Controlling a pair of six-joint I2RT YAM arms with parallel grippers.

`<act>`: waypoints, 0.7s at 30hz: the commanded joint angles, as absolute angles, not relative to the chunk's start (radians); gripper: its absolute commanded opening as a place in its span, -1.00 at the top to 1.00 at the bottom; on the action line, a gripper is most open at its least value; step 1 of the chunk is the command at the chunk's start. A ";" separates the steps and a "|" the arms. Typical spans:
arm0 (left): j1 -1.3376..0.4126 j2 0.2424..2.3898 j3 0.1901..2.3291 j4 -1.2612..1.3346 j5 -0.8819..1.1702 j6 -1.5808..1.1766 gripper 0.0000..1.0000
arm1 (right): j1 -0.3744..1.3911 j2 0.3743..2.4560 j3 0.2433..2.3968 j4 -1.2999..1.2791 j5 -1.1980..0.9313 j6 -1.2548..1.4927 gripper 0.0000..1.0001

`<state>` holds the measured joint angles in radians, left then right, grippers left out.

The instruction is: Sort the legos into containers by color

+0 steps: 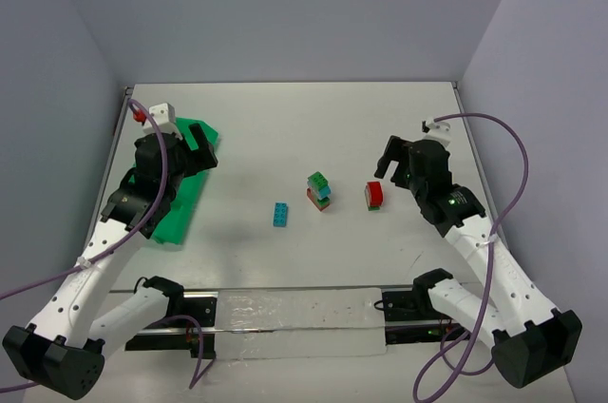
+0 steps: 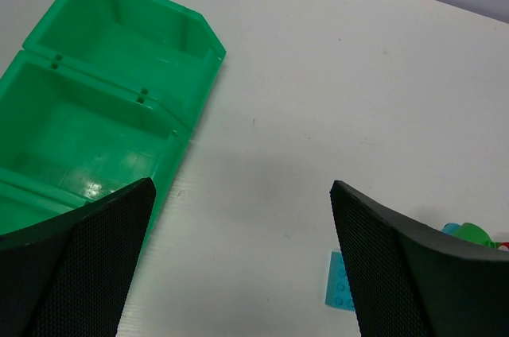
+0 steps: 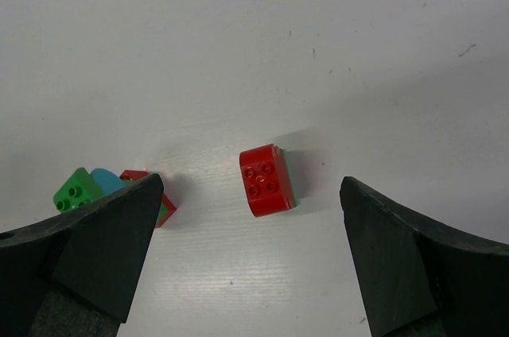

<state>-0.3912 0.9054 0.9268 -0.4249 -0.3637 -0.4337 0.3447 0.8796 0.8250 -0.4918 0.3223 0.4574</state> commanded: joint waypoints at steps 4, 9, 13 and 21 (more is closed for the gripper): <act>-0.396 0.910 0.956 -0.430 -0.410 -0.491 -0.99 | 0.363 0.879 0.830 -0.415 0.132 0.383 -1.00; -0.396 0.924 0.960 -0.451 -0.392 -0.492 -0.99 | 0.447 0.875 0.816 -0.357 0.089 0.364 -1.00; -0.423 0.963 0.990 -0.477 -0.356 -0.529 -0.93 | 0.526 0.913 0.827 -0.370 0.123 0.344 -1.00; -0.701 1.222 1.203 -0.636 -0.535 -0.823 -0.82 | 0.542 0.887 0.772 -0.335 0.169 0.404 -1.00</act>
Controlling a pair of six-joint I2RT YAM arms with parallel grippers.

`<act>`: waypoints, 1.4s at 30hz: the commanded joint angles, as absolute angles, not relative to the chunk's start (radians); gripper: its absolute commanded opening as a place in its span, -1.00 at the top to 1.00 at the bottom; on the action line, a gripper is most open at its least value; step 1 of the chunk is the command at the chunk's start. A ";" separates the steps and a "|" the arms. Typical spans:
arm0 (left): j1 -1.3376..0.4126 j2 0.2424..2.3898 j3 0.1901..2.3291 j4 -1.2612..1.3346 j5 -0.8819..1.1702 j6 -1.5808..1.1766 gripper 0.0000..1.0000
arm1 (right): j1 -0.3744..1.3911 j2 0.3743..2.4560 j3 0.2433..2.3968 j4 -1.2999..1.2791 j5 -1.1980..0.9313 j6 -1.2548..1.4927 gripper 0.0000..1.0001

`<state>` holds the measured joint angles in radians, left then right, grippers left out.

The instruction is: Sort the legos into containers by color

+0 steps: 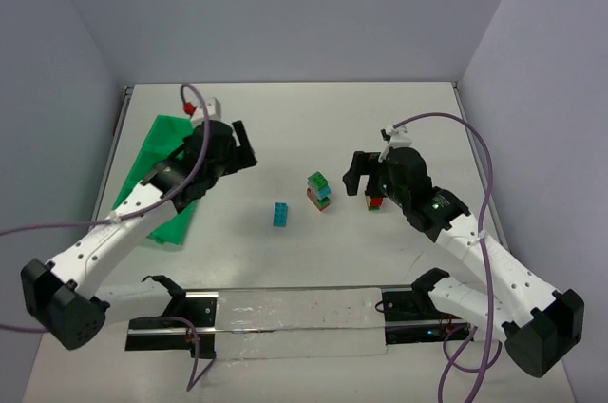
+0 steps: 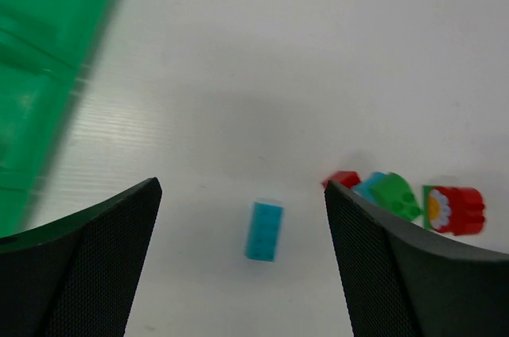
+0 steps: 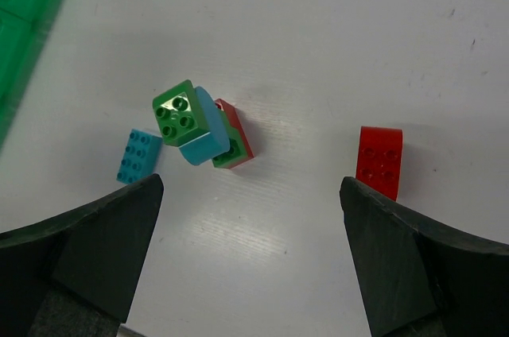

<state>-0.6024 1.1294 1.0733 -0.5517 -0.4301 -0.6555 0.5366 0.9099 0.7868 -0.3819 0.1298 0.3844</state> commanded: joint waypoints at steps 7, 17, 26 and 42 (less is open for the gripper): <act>-0.776 1.393 1.349 -0.750 -0.601 -0.915 -0.82 | 0.583 0.961 0.807 -0.363 0.044 0.295 -0.95; -0.861 1.510 1.464 -0.806 -0.504 -1.090 -0.79 | 0.632 0.938 0.797 -0.312 0.241 0.405 -0.97; -0.952 1.840 1.812 -1.044 -0.468 -1.283 -0.73 | 0.600 0.714 0.770 -0.481 0.564 0.544 -1.00; -0.985 2.075 1.982 -1.146 -0.486 -1.338 -0.60 | 0.595 0.655 0.748 -0.517 0.564 0.572 -1.00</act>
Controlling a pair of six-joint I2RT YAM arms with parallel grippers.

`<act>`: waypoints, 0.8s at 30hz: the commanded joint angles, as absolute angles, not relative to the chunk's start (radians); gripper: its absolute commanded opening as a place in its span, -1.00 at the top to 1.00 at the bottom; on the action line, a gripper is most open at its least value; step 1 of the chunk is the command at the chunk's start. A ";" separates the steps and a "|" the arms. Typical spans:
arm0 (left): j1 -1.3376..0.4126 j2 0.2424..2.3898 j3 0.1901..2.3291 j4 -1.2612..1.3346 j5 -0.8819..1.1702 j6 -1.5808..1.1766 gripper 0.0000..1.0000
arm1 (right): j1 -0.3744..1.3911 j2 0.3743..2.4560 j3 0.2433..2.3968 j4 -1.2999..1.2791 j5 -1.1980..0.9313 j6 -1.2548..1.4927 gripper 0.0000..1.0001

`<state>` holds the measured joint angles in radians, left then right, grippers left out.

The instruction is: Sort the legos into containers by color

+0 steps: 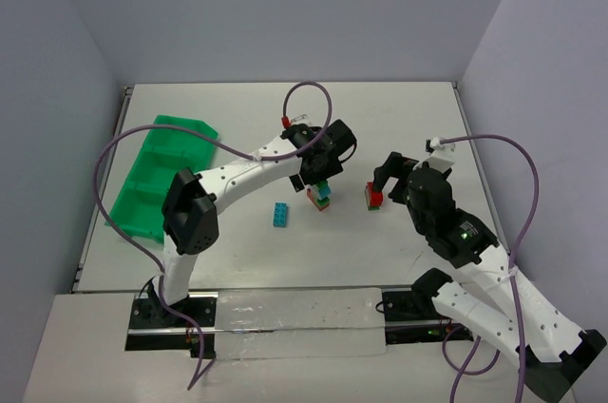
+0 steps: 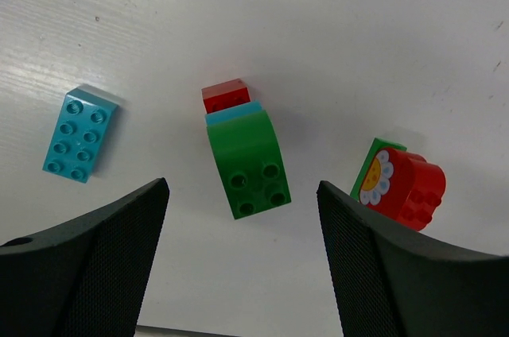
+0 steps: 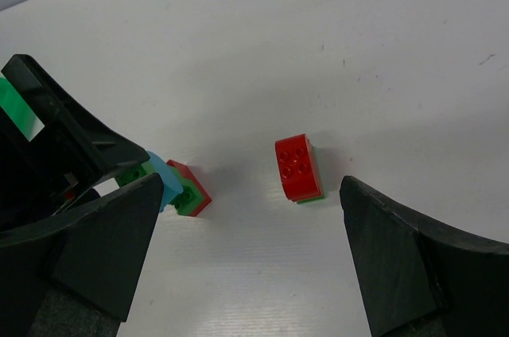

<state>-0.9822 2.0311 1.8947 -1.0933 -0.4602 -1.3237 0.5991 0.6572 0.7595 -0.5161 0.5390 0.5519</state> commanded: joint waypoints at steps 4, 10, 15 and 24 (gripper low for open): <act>-0.986 2.116 2.029 -1.165 -0.497 -1.331 -0.46 | 0.596 0.645 0.741 -0.518 0.558 0.575 -1.00; -0.985 2.125 2.030 -1.161 -0.490 -1.319 -0.33 | 0.595 0.637 0.738 -0.523 0.563 0.575 -1.00; -0.986 2.129 2.021 -1.159 -0.486 -1.316 -0.25 | 0.595 0.638 0.739 -0.523 0.560 0.578 -0.99; -0.986 2.127 2.013 -1.153 -0.477 -1.307 -0.03 | 0.595 0.635 0.735 -0.522 0.564 0.577 -1.00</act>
